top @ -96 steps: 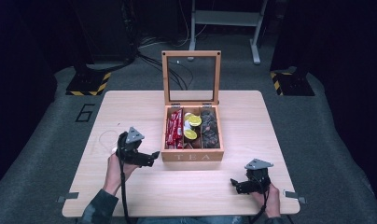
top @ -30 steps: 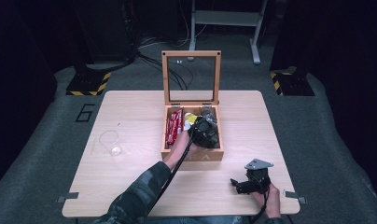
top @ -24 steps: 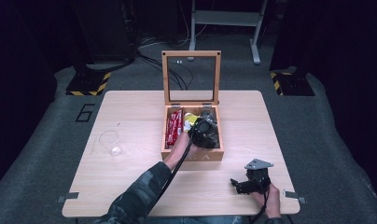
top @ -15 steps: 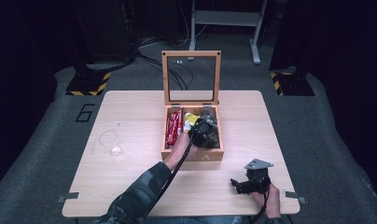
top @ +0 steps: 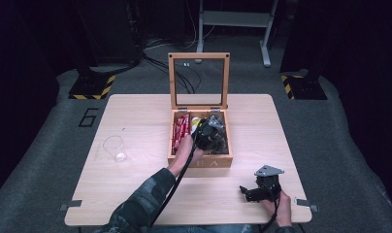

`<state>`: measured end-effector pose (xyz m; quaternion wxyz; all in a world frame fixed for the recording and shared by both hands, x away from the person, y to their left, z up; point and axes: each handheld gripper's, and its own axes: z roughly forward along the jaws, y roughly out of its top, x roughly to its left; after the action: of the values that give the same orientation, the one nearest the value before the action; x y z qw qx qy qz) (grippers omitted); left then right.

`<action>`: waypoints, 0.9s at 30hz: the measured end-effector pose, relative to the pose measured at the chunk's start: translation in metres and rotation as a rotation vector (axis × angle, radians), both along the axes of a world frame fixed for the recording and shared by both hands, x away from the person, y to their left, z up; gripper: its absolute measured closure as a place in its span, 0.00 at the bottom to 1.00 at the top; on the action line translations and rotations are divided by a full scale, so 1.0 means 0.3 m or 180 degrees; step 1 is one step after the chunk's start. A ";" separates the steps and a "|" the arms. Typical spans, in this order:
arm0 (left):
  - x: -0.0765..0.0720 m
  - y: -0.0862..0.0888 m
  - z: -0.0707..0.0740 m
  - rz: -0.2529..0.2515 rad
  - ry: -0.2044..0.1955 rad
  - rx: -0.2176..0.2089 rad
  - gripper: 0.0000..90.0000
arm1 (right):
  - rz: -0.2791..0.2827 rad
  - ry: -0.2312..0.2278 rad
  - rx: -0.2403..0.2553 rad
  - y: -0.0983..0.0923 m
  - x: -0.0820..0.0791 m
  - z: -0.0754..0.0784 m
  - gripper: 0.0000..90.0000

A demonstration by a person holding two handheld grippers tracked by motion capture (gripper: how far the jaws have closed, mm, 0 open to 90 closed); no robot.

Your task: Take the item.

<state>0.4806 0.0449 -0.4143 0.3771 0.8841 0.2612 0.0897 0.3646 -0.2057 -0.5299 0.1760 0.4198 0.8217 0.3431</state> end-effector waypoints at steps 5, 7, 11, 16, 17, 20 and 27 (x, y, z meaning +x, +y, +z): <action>-0.004 0.026 0.024 0.0017 -0.0062 -0.0049 1.00 | -0.0002 -0.0011 0.0000 0.000 0.000 -0.001 0.00; -0.006 0.034 0.032 0.0023 -0.0072 -0.0067 1.00 | 0.0004 -0.0011 -0.0008 0.000 0.000 -0.001 0.00; -0.010 0.047 0.043 0.0021 -0.0096 -0.0082 1.00 | 0.0001 -0.0013 0.0001 0.000 0.000 -0.001 0.00; -0.023 0.081 0.069 0.0045 -0.0160 -0.0128 1.00 | 0.0015 0.0002 -0.0016 -0.001 0.000 0.000 0.00; -0.023 0.081 0.069 0.0045 -0.0160 -0.0128 1.00 | 0.0015 0.0002 -0.0016 -0.001 0.000 0.000 0.00; -0.030 0.104 0.084 0.0085 -0.0201 -0.0157 1.00 | 0.0012 -0.0014 -0.0008 -0.001 0.000 -0.001 0.00; -0.039 0.168 0.114 0.0170 -0.0245 -0.0231 1.00 | -0.0010 -0.0014 0.0010 0.001 0.000 -0.001 0.00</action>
<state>0.4689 0.0951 -0.3799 0.4161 0.8584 0.2731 0.1240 0.3646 -0.2054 -0.5302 0.1777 0.4205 0.8200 0.3451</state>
